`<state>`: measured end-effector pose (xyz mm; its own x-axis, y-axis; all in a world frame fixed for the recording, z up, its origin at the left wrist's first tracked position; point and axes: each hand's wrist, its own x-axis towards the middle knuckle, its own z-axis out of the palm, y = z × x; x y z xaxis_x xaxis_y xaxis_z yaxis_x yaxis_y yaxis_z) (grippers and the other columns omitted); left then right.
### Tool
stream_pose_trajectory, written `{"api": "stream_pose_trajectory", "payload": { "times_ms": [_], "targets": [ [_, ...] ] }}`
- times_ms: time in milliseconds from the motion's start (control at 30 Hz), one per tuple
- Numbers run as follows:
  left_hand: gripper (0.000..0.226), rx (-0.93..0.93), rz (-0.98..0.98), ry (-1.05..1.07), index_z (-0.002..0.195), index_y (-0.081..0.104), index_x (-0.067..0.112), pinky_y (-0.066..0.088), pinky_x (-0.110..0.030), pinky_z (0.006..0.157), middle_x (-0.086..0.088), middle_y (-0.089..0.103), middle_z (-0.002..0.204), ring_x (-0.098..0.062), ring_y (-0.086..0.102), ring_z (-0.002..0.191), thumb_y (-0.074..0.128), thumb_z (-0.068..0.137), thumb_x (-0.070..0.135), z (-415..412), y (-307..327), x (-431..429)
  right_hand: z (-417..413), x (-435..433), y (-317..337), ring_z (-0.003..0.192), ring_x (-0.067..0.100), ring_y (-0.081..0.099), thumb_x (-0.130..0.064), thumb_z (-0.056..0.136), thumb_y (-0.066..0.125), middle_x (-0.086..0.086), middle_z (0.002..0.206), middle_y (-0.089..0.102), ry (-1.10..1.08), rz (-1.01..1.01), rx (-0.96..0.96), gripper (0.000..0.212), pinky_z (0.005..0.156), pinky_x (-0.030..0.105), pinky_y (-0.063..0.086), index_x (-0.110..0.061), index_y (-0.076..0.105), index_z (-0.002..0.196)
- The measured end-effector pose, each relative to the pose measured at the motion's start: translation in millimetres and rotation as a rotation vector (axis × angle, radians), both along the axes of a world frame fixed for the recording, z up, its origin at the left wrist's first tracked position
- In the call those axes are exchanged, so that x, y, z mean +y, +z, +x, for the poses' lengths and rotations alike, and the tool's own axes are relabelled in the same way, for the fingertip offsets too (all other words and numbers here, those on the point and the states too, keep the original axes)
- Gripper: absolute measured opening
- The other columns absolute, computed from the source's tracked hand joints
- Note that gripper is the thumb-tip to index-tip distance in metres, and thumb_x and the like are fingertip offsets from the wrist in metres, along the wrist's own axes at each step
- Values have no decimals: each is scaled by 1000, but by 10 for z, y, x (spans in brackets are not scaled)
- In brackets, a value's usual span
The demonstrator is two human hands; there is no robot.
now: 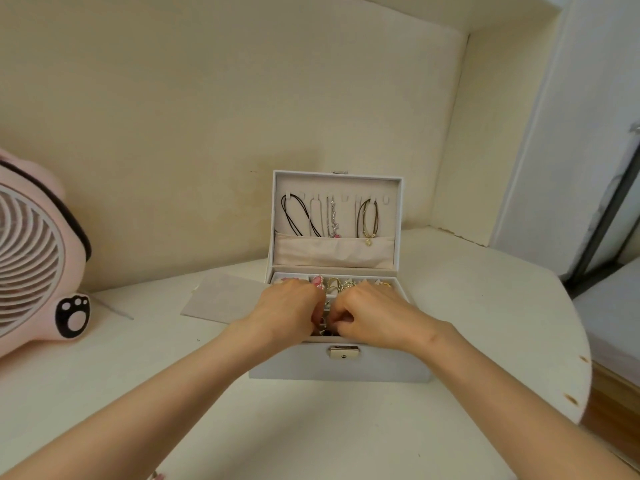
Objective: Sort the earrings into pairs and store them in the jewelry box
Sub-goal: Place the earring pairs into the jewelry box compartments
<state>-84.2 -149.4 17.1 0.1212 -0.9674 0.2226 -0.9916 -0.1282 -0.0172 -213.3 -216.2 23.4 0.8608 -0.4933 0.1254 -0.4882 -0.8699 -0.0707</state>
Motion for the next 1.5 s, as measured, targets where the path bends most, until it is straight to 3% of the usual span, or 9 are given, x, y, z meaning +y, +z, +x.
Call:
{"api": "stream_pose_trajectory", "payload": {
  "times_ms": [200, 333, 467, 600, 700, 900, 1100, 1267, 1500],
  "targets": [
    [14, -6, 11, 4, 96, 62, 18, 33, -28, 71, -7, 60, 111, -28, 53, 109, 53, 86, 13, -12, 16, 12, 10, -46, 47, 84, 14, 58, -22, 83, 65, -4, 89, 70, -23, 146, -32, 12, 74, 32, 48, -26, 75, 89],
    [18, -12, 25, 11, 98, 64, 18, 33, -26, 71, -7, 59, 113, -28, 52, 110, 51, 86, 11, -11, 4, 6, 29, -10, 154, 87, 21, 59, -15, 83, 60, 0, 93, 67, 9, -62, 97, 16, 54, 27, 34, -22, 73, 88],
    [25, -36, 27, 25, 110, 61, 16, 36, -27, 73, -10, 58, 115, -31, 51, 111, 49, 87, 13, -4, -23, -14, 115, 82, 171, 79, 30, 51, -6, 85, 49, 9, 87, 56, 3, -190, 157, 19, 47, 27, 23, -8, 64, 96],
    [25, -22, 31, 36, 111, 58, 15, 36, -28, 74, -9, 58, 114, -30, 50, 112, 51, 87, 13, -3, -26, 0, 94, 47, 110, 90, 30, 58, -13, 82, 57, 9, 96, 65, -61, -130, 71, 8, 51, 30, 29, -18, 63, 84],
    [21, -12, 17, 25, 106, 58, 17, 35, -28, 76, -7, 58, 115, -28, 50, 113, 49, 88, 12, -13, -19, -5, 57, -11, 57, 91, 25, 58, -22, 81, 64, 1, 92, 63, -119, -13, 4, 23, 62, 31, 36, -26, 46, 68],
    [15, 51, -43, -17, 95, 60, 21, 39, -27, 74, -1, 61, 107, -23, 54, 104, 48, 89, 15, -9, 60, 77, -11, -47, 3, 76, 11, 52, -22, 79, 68, -16, 65, 49, -138, 157, -175, 11, 65, 27, 41, -27, 60, 74],
    [5, 153, -197, -119, 84, 58, 23, 33, -24, 63, 12, 53, 79, -12, 48, 74, 57, 88, 25, 205, 211, 467, -89, 137, 105, 68, 5, 49, -33, 81, 68, -14, 68, 52, -113, 199, -366, 11, 67, 28, 43, -30, 59, 75],
    [23, 109, -91, -102, 70, 45, 31, 30, -19, 55, 18, 46, 63, 0, 43, 59, 59, 86, 37, 453, 179, 931, 21, 585, 23, 68, 9, 53, -30, 81, 67, -9, 69, 59, 73, 280, -366, 4, 70, 31, 46, -27, 65, 78],
    [22, -1, 269, 2, 75, 46, 33, 30, -16, 52, 15, 49, 69, 1, 43, 61, 59, 84, 47, 610, 148, 1573, 317, 1188, -377, 70, 8, 51, -34, 85, 62, -4, 84, 63, 344, 366, -134, 15, 69, 28, 44, -25, 68, 97]
  ]
}}
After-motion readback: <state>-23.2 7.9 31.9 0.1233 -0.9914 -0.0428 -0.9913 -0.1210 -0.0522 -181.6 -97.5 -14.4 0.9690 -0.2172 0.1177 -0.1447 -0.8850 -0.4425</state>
